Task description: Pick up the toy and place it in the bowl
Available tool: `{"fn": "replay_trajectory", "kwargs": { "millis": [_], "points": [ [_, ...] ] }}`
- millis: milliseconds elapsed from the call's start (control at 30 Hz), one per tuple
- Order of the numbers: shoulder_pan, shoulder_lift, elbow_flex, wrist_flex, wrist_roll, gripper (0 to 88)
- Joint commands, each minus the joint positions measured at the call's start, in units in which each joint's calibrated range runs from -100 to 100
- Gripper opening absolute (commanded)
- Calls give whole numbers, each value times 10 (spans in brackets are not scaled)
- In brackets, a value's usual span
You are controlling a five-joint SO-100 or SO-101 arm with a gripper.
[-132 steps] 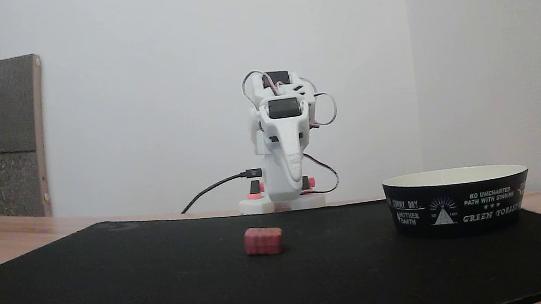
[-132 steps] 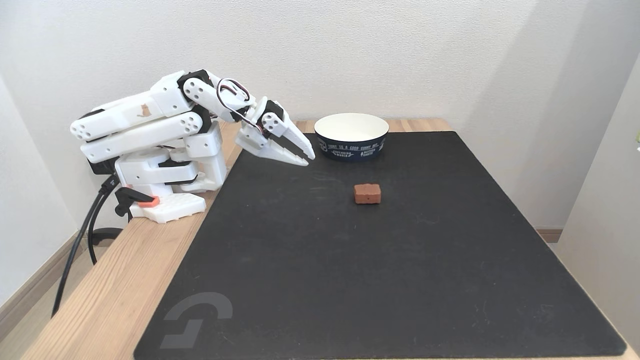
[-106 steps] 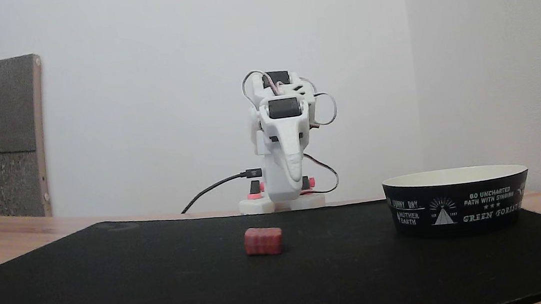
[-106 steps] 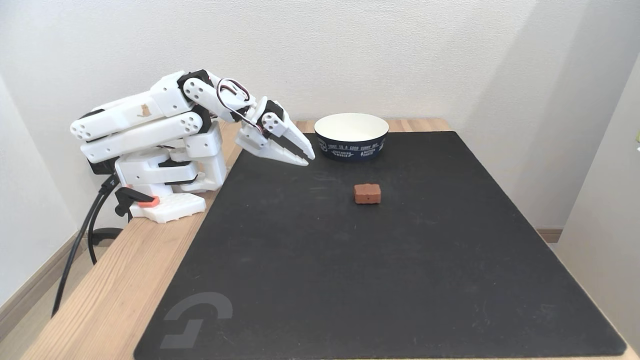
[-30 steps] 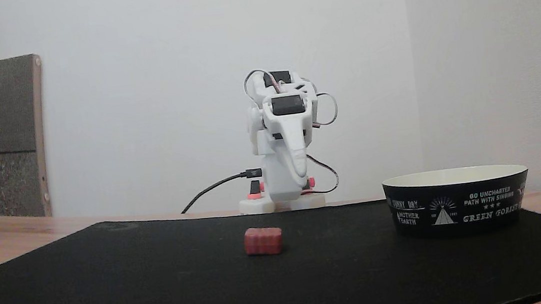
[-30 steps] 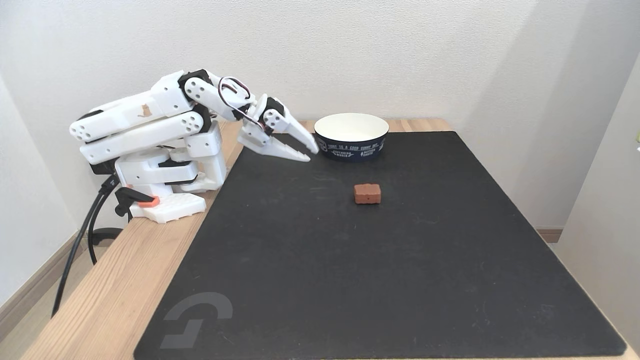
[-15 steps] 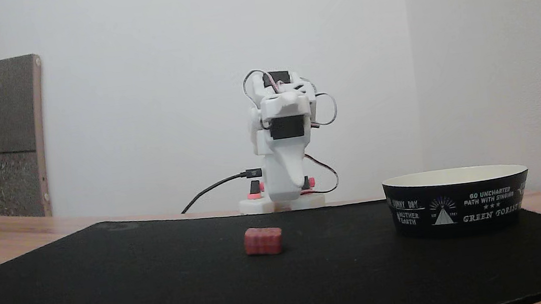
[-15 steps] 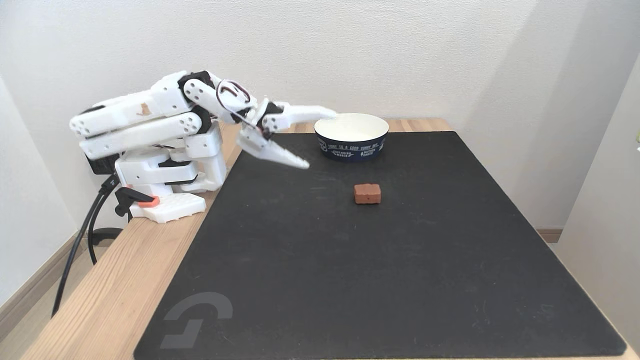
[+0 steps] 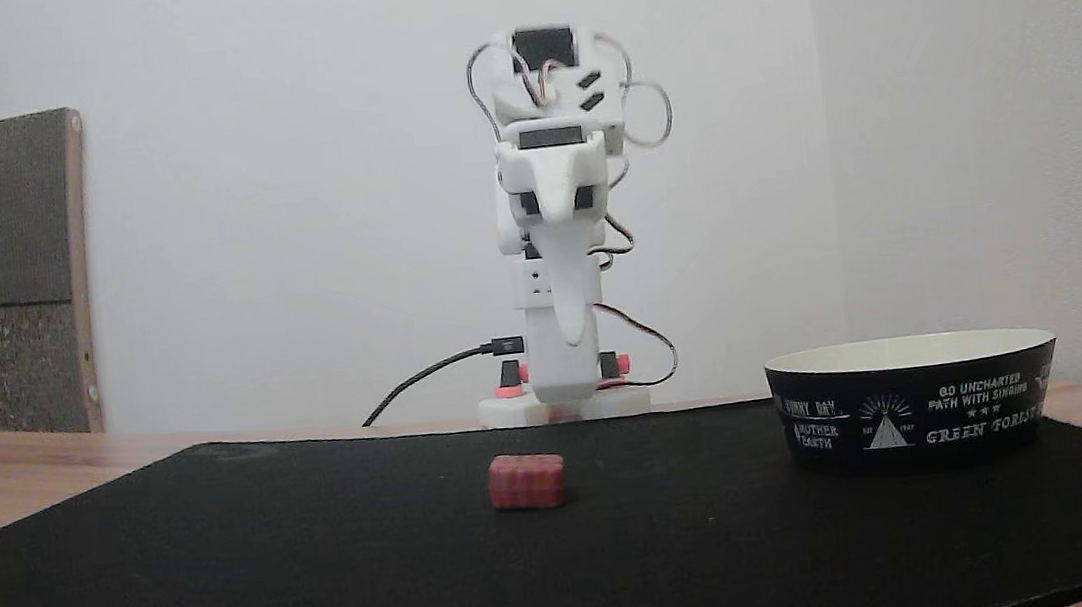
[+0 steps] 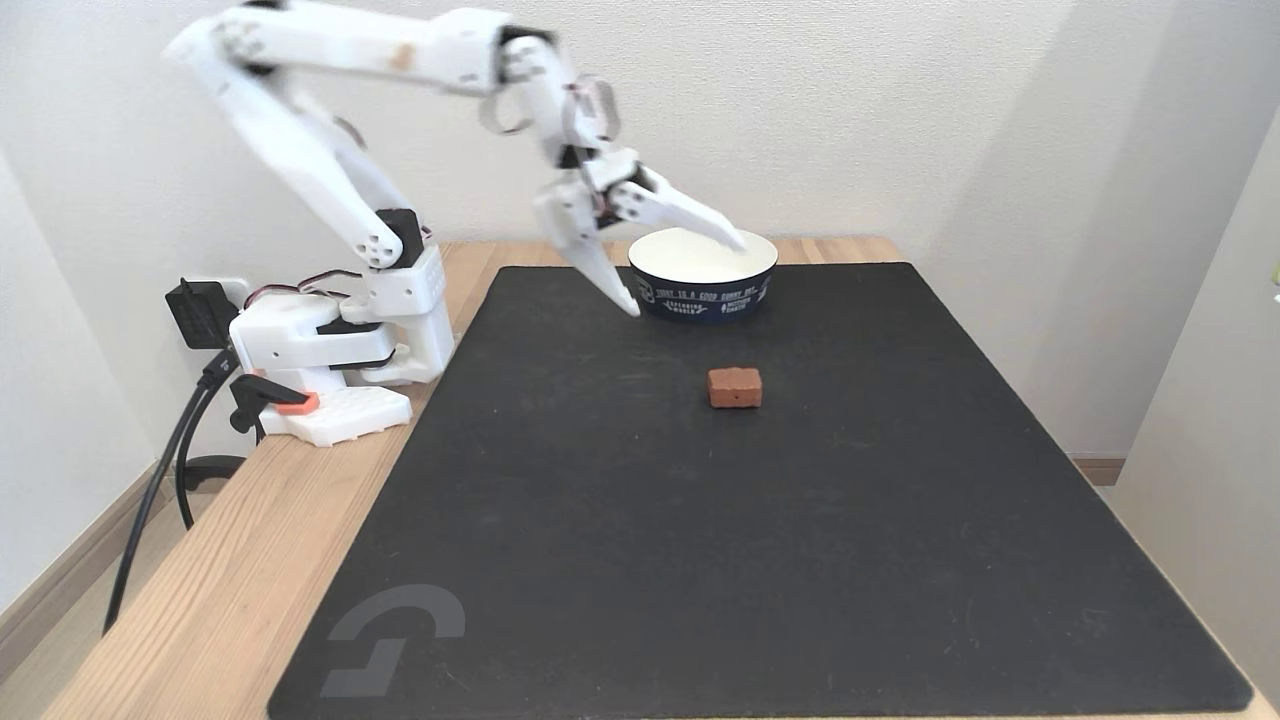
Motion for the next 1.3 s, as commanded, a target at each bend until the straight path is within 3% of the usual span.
{"fn": "replay_trajectory", "kwargs": {
  "millis": [0, 200, 400, 533, 1267],
  "points": [
    [30, 216, -235, 91, -2, 461],
    [69, 374, -438, 200, 1, 461],
    [78, 434, -523, 199, 8, 461],
    [69, 470, -529, 161, 40, 461],
    [33, 576, -528, 134, 36, 433]
  ]
}}
